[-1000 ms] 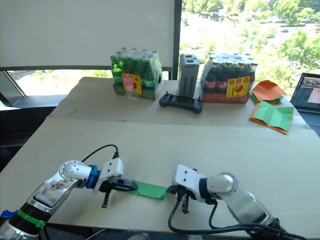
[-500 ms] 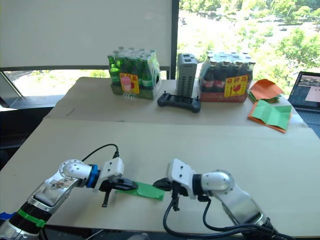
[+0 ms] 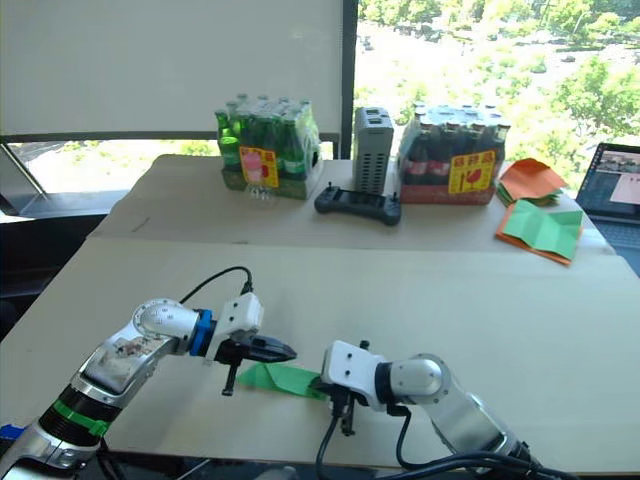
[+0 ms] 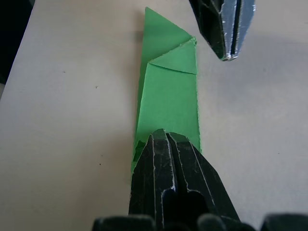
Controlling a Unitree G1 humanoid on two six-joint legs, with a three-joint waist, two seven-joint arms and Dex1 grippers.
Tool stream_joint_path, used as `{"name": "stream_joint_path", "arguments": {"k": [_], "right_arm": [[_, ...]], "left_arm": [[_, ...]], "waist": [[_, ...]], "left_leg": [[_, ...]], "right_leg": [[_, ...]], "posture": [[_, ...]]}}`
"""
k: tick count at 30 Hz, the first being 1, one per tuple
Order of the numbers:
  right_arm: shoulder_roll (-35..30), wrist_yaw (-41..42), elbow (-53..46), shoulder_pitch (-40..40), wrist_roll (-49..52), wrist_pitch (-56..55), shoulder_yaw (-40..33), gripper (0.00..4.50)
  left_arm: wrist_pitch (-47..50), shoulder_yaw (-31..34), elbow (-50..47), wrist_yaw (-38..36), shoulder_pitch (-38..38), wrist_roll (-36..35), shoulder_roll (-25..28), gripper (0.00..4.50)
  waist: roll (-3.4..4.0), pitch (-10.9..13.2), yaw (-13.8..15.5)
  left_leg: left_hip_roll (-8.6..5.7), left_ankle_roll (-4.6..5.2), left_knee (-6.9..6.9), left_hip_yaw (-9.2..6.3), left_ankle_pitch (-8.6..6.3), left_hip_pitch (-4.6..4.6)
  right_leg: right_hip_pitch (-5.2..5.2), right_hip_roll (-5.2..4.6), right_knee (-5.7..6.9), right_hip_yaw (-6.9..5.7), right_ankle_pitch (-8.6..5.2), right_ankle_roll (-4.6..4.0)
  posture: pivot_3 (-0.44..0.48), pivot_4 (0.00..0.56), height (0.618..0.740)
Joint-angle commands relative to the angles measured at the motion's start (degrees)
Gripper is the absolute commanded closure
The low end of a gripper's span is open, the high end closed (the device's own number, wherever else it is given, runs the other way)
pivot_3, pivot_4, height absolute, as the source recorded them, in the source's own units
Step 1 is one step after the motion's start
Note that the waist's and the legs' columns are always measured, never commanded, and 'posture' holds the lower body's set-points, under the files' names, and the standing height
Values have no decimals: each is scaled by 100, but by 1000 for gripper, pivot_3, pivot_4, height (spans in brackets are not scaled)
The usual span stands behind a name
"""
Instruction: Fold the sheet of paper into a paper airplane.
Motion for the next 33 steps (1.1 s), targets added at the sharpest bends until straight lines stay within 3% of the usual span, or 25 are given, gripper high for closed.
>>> {"name": "stream_joint_path", "arguments": {"k": [1,10,33], "right_arm": [[-135,8,187,139,-181,220,88,4481],[-135,13,114,180,-159,284,104,4481],[-157,58,-30,202,-94,516,113,4481]], "left_arm": [[-184,-189,29,-37,-52,166,-28,4500],[-728,-648,722,-18,-99,745,-243,4500],[-1567,-336,1336,-177,790,1180,676,4500]], "waist": [[0,0,0],[-1,0,4],[4,-26,-14]], "left_leg": [[0,0,0,0,0,0],[0,0,0,1,0,-2],[5,20,-18,3,-12,33]], "right_leg": [[0,0,0,0,0,0],[1,0,-1,0,0,0],[14,6,-1,5,-1,0]], "posture": [[0,150,675],[0,150,675],[0,150,675]]}}
